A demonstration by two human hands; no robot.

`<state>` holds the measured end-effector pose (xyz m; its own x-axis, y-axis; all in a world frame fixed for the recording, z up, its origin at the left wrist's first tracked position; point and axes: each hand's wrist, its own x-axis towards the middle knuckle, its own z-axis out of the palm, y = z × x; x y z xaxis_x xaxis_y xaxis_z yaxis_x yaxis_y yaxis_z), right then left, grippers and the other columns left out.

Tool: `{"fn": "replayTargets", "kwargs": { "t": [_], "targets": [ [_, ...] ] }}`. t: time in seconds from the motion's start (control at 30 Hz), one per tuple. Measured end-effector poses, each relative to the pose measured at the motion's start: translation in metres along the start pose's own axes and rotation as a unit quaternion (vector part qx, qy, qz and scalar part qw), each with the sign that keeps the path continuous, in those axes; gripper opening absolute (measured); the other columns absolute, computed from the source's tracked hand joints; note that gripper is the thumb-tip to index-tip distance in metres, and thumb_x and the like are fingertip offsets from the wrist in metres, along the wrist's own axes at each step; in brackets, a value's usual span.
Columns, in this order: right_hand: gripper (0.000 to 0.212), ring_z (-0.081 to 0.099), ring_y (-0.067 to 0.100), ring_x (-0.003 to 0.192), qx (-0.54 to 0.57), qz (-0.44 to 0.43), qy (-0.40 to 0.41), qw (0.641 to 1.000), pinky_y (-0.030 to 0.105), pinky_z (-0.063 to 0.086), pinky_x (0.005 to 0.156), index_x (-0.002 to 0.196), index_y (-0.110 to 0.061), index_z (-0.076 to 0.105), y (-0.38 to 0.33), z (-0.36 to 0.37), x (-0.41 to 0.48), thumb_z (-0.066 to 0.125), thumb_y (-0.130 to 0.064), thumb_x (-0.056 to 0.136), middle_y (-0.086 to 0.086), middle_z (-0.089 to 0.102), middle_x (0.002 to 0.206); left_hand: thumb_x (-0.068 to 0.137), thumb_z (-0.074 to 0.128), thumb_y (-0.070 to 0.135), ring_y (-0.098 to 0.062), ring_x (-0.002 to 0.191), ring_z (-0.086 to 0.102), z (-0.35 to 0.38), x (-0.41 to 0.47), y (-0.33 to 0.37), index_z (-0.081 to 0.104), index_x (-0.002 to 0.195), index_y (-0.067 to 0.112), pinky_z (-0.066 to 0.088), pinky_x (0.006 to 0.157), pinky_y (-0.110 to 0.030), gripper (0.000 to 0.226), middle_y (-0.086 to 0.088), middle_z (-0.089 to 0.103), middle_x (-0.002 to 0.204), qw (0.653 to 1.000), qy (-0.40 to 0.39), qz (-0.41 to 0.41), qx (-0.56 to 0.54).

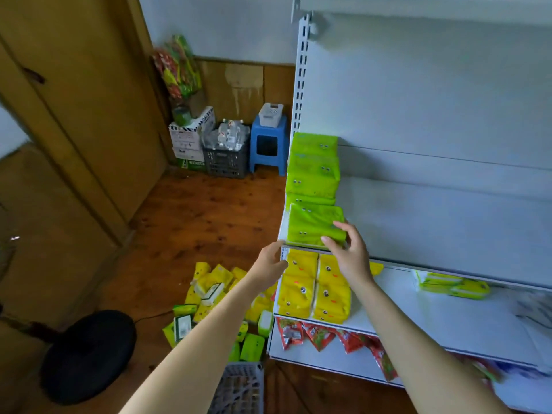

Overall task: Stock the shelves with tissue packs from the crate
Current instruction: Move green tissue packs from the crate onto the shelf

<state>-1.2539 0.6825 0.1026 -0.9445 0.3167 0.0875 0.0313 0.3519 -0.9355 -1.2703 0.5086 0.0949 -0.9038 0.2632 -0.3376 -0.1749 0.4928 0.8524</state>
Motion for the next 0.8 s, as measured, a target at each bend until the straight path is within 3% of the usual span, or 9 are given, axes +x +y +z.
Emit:
{"fn": "replayTargets", "kwargs": {
  "t": [0.03, 0.1, 0.27, 0.4, 0.57, 0.67, 0.73, 0.8],
  "targets": [
    [0.035, 0.044, 0.019, 0.125, -0.008, -0.001, 0.0, 1.0, 0.019, 0.032, 0.092, 0.118, -0.014, 0.055, 0.002, 0.002, 0.005, 0.066, -0.018, 0.085, 0.003, 0.053, 0.131, 0.092, 0.044, 0.005, -0.042, 0.128, 0.04, 0.003, 0.002, -0.001, 0.025, 0.147, 0.018, 0.039, 0.101, -0.047, 0.059, -0.022, 0.038, 0.142, 1.0, -0.009, -0.007, 0.007],
    [0.036, 0.044, 0.017, 0.124, -0.021, -0.004, -0.005, 1.0, 0.017, 0.032, 0.09, 0.119, -0.015, 0.055, 0.004, 0.004, 0.011, 0.066, -0.02, 0.085, 0.002, 0.053, 0.132, 0.094, 0.044, 0.007, -0.032, 0.132, 0.04, 0.005, 0.006, -0.004, 0.021, 0.147, 0.022, 0.039, 0.103, -0.043, 0.06, -0.011, 0.031, 0.148, 1.0, -0.003, -0.009, -0.001],
    [0.037, 0.045, 0.015, 0.122, -0.034, -0.024, -0.008, 0.999, 0.013, 0.032, 0.087, 0.118, -0.014, 0.054, 0.013, 0.005, 0.015, 0.067, -0.02, 0.084, 0.0, 0.054, 0.13, 0.095, 0.042, 0.005, -0.012, 0.113, 0.047, 0.001, 0.009, -0.016, 0.019, 0.148, 0.02, 0.039, 0.091, -0.025, 0.06, 0.003, 0.033, 0.146, 0.999, 0.013, 0.009, -0.043],
    [0.041, 0.043, 0.007, 0.118, -0.027, -0.039, -0.012, 0.999, 0.013, 0.032, 0.091, 0.121, -0.014, 0.053, 0.017, 0.006, 0.013, 0.068, -0.017, 0.083, -0.008, 0.05, 0.122, 0.093, 0.045, 0.005, -0.008, 0.103, 0.053, 0.0, 0.015, -0.017, 0.036, 0.14, 0.02, 0.039, 0.087, -0.021, 0.05, 0.002, 0.046, 0.139, 0.998, 0.029, 0.024, -0.042],
    [0.042, 0.04, 0.005, 0.119, -0.035, -0.071, -0.02, 0.997, 0.001, 0.028, 0.092, 0.122, -0.012, 0.052, 0.025, 0.008, 0.009, 0.068, -0.012, 0.083, -0.007, 0.049, 0.124, 0.095, 0.051, 0.015, -0.001, 0.089, 0.057, -0.002, 0.016, -0.014, 0.009, 0.15, 0.026, 0.043, 0.074, -0.013, 0.07, 0.012, 0.04, 0.125, 0.998, 0.034, 0.039, -0.021],
    [0.042, 0.041, 0.006, 0.121, -0.052, -0.083, -0.02, 0.995, 0.008, 0.031, 0.095, 0.123, -0.013, 0.052, 0.026, 0.012, 0.01, 0.068, -0.014, 0.083, 0.001, 0.05, 0.132, 0.092, 0.058, 0.016, -0.003, 0.099, 0.054, -0.002, 0.016, -0.011, 0.021, 0.147, 0.027, 0.043, 0.071, -0.003, 0.067, 0.016, 0.044, 0.119, 0.997, 0.042, 0.071, -0.001],
    [0.042, 0.041, 0.008, 0.122, -0.06, -0.087, -0.016, 0.994, -0.001, 0.028, 0.091, 0.123, -0.013, 0.052, 0.025, 0.014, 0.013, 0.068, -0.015, 0.084, 0.004, 0.05, 0.134, 0.091, 0.06, 0.017, -0.011, 0.108, 0.053, -0.001, 0.017, -0.011, 0.033, 0.141, 0.028, 0.046, 0.08, -0.008, 0.058, 0.015, 0.046, 0.117, 0.997, 0.046, 0.068, 0.0],
    [0.041, 0.044, 0.015, 0.124, -0.067, -0.088, -0.012, 0.994, -0.008, 0.025, 0.084, 0.122, -0.012, 0.052, 0.025, 0.016, 0.016, 0.068, -0.015, 0.084, 0.005, 0.051, 0.133, 0.09, 0.061, 0.021, -0.021, 0.118, 0.051, 0.0, 0.018, -0.012, 0.034, 0.139, 0.032, 0.047, 0.094, -0.03, 0.058, 0.009, 0.046, 0.124, 0.998, 0.041, 0.052, -0.01]
  ]
}}
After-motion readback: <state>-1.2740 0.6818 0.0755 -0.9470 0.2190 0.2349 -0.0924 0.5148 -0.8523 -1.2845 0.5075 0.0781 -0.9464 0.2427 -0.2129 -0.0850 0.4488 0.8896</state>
